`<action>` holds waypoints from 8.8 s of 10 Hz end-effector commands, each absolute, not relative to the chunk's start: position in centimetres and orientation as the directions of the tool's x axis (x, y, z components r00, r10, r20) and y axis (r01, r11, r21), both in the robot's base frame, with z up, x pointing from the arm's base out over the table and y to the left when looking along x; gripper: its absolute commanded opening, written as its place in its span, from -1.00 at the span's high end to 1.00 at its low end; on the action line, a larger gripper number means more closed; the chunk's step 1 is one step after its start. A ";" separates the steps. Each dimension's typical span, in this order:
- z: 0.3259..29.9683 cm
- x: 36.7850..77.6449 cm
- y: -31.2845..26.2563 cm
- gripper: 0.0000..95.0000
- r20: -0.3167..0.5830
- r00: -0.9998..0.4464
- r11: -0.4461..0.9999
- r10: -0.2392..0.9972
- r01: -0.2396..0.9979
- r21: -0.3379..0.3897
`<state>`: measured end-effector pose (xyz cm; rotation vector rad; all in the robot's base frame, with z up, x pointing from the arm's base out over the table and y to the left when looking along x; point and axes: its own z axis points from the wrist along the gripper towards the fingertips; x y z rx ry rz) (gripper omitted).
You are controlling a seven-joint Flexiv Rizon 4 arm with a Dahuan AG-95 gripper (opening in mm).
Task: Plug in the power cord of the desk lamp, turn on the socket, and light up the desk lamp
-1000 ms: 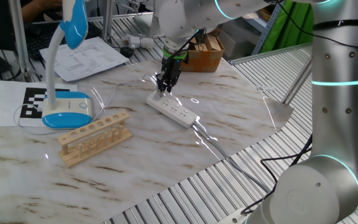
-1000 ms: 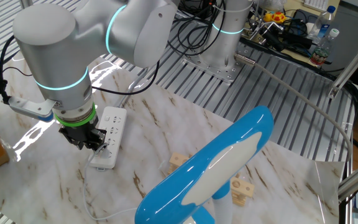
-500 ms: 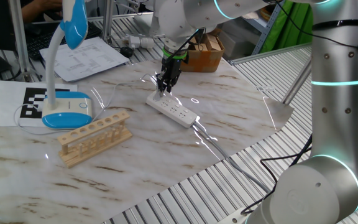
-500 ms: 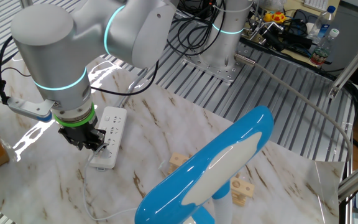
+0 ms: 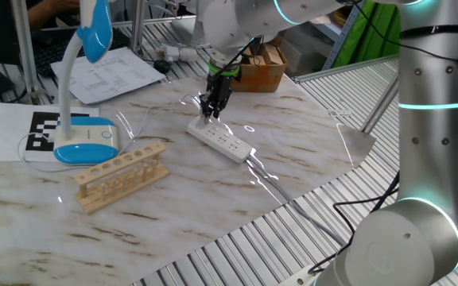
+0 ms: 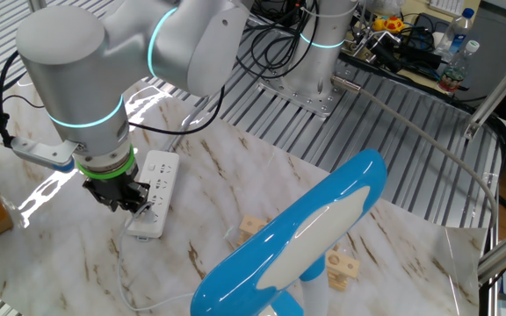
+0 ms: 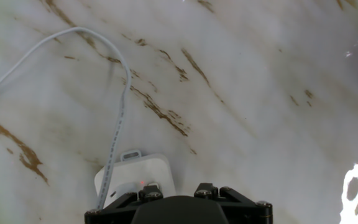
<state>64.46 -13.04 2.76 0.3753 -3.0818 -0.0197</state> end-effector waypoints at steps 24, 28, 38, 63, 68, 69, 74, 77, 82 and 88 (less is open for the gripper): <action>10.4 61.6 -12.1 1.00 0.093 -0.995 0.998 -0.043 -0.039 0.040; 11.5 61.6 -11.0 1.00 0.096 -0.989 0.994 0.109 0.111 0.012; 11.6 61.7 -11.0 1.00 0.114 -0.976 0.979 0.188 0.177 -0.102; 9.7 63.2 -0.2 1.00 0.131 -0.865 0.868 0.485 0.494 0.046; 9.6 63.3 1.0 1.00 0.148 -0.824 0.821 0.546 0.562 0.101; 9.8 63.5 2.3 1.00 0.151 -0.810 0.807 0.567 0.583 0.096; 9.8 65.5 6.5 1.00 0.175 -0.750 0.746 0.638 0.658 0.103; 9.3 66.0 6.7 1.00 0.167 -0.747 0.743 0.644 0.663 0.098; 9.4 65.9 6.6 1.00 0.174 -0.800 0.802 0.575 0.593 0.074; 9.2 65.8 8.0 1.00 0.231 -0.737 0.740 0.635 0.666 0.089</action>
